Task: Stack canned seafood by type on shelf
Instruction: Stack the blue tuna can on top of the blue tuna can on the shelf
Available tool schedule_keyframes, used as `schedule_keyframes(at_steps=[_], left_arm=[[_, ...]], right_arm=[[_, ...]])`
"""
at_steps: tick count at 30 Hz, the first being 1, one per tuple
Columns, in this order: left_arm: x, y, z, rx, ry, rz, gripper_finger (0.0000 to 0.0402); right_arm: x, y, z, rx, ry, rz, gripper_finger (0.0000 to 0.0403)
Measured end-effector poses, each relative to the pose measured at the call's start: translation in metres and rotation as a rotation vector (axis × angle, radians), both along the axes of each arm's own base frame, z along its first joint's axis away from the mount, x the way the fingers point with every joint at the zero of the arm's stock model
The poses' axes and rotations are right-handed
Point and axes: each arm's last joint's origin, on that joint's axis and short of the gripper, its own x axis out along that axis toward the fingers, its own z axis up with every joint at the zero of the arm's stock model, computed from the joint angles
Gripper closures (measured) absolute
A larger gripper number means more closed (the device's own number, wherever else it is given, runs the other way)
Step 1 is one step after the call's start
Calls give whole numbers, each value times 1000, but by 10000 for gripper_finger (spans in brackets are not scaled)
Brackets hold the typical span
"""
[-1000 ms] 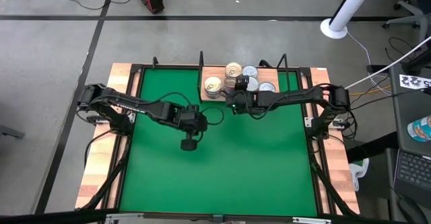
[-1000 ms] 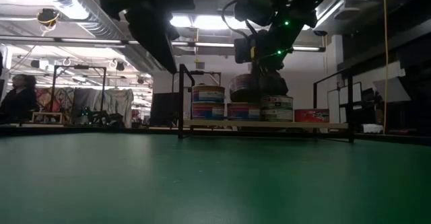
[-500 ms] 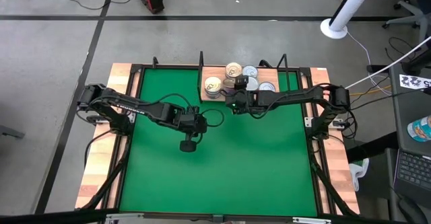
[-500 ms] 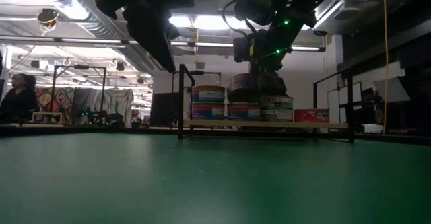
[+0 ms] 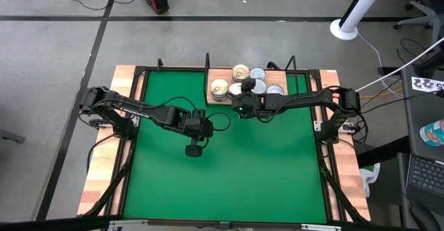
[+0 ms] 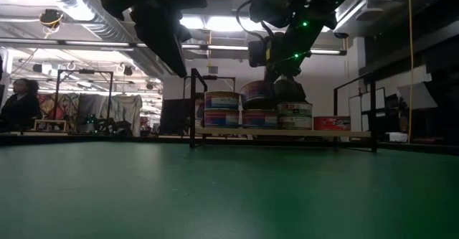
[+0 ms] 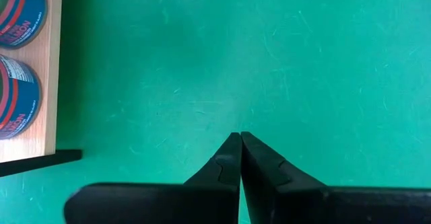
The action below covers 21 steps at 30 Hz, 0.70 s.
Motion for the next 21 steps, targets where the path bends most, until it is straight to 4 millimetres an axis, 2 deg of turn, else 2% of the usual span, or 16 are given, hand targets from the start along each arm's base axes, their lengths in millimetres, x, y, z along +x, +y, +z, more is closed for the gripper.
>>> schedule_keyframes(at_steps=[10,21], left_arm=[[0,0,0,-1,0,0,397],[0,-1,0,-1,0,-4,398]], right_arm=[[0,0,1,-9,27,11,91],[9,-2,23,24,4,69,91]])
